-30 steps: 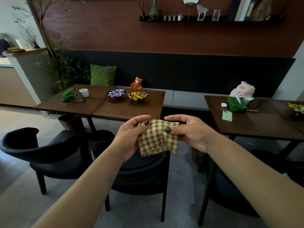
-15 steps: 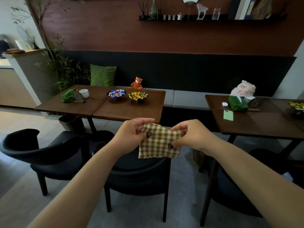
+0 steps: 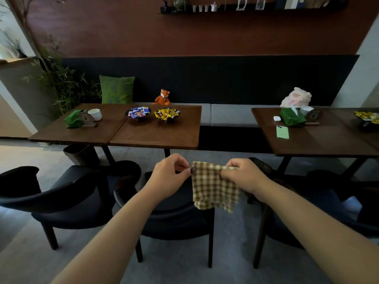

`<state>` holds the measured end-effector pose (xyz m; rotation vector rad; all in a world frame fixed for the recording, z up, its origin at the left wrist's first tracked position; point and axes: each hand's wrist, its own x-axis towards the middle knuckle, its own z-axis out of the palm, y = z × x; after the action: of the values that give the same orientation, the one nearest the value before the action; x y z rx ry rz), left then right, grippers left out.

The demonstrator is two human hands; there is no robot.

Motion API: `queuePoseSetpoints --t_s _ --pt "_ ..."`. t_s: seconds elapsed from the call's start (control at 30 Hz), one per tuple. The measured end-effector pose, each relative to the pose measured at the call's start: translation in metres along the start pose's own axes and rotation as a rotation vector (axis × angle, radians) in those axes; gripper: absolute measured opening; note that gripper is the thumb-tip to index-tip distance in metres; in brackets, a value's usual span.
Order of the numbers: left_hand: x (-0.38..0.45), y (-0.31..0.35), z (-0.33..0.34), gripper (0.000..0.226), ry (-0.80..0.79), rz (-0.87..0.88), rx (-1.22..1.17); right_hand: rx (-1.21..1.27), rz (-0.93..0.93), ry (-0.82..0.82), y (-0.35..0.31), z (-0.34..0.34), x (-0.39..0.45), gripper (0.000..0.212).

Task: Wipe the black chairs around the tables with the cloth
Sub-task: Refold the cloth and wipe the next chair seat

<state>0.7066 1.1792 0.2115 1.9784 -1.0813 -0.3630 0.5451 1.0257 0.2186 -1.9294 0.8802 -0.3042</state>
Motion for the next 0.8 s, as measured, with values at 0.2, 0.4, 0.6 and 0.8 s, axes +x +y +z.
queuePoseSetpoints --t_s 0.2,0.4,0.6,0.8 --pt "0.014 -0.047 0.020 0.011 -0.088 -0.091 -0.128 -0.015 0.115 0.240 0.045 0.011 0.009 0.021" --pt "0.048 -0.094 0.070 0.014 -0.148 -0.288 -0.269 -0.200 -0.060 0.523 0.091 0.040 0.050 0.013" --pt "0.106 -0.140 0.136 0.014 -0.048 -0.624 -0.528 -0.166 -0.001 0.152 0.165 0.118 0.129 0.014" --pt "0.148 -0.197 0.194 0.016 0.089 -0.926 -0.634 -0.121 0.124 0.229 0.210 0.176 0.155 0.018"
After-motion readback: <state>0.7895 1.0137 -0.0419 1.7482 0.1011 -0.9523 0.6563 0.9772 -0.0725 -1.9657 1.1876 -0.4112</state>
